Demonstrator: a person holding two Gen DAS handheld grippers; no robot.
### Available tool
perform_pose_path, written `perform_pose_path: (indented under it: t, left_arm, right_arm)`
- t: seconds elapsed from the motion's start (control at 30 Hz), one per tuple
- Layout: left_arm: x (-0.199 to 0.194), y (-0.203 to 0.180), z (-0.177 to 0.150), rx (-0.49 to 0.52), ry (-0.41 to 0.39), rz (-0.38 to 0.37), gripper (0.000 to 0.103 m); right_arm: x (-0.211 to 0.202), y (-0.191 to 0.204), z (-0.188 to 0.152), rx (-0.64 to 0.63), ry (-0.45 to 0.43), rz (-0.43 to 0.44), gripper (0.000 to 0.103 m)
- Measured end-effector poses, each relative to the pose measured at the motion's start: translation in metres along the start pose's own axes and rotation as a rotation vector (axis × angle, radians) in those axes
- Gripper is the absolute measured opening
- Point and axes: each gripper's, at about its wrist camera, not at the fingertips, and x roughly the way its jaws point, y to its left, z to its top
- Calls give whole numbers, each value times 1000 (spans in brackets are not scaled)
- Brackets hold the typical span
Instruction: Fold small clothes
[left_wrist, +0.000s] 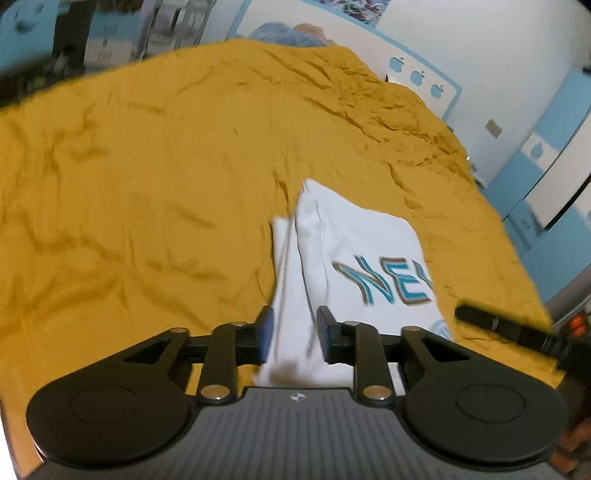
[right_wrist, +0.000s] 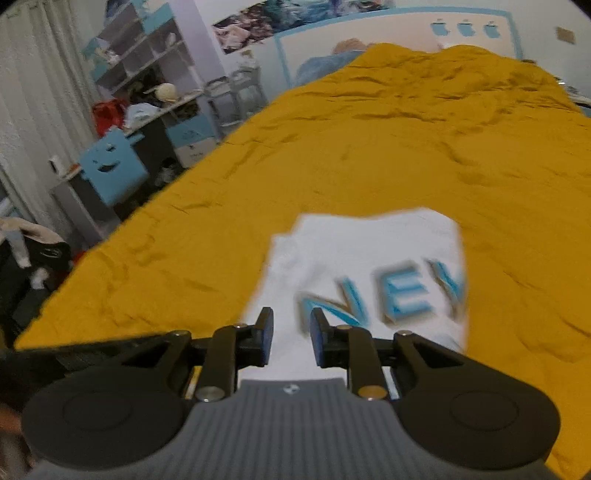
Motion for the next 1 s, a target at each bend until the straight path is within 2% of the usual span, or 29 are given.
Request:
perform_pose_path:
  t: [0.07, 0.13, 0.23, 0.3, 0.37, 0.47, 0.57, 0.6, 0.63, 0.77, 0.83, 0.87, 0.93, 1.0]
  left_arm:
    - [0, 7, -9, -51, 20, -49, 42]
    - [4, 13, -17, -103, 42, -100, 53]
    - [21, 21, -25, -180, 69, -158, 56]
    - [34, 27, -28, -227, 83, -167, 61]
    - [46, 29, -30, -250, 89, -145, 61]
    - [60, 31, -26, -289, 82, -165, 60]
    - [64, 27, -21, -269, 55, -160, 35]
    - [64, 24, -19, -252, 44, -158, 22]
    - [63, 20, -17, -238, 37, -159, 18]
    - [45, 6, -11, -173, -35, -137, 14]
    - [33, 4, -10, -174, -66, -129, 13]
    - [31, 4, -9, -177, -69, -125, 13]
    - [29, 4, -10, -163, -63, -96, 13]
    - [35, 8, -14, -156, -36, -55, 13]
  right_arm:
    - [-12, -15, -22, -10, 13, -42, 22]
    - [-21, -26, -43, -24, 31, -87, 23]
    - [-29, -39, -73, -74, 51, -155, 29]
    - [-32, -45, -88, -99, 72, -187, 30]
    - [-32, -52, -98, -106, 89, -197, 32]
    - [-34, -56, -108, -123, 86, -216, 33]
    - [-30, -57, -111, -144, 73, -238, 33]
    - [-26, -58, -110, -145, 74, -243, 33]
    - [-23, -58, -108, -139, 76, -246, 33]
    - [-11, -62, -105, -105, 79, -240, 32]
    - [-7, -63, -102, -105, 77, -251, 20]
    - [-7, -64, -101, -97, 80, -252, 0]
    - [-15, -64, -96, -66, 56, -240, 0]
    - [-26, -59, -94, -89, 18, -246, 0]
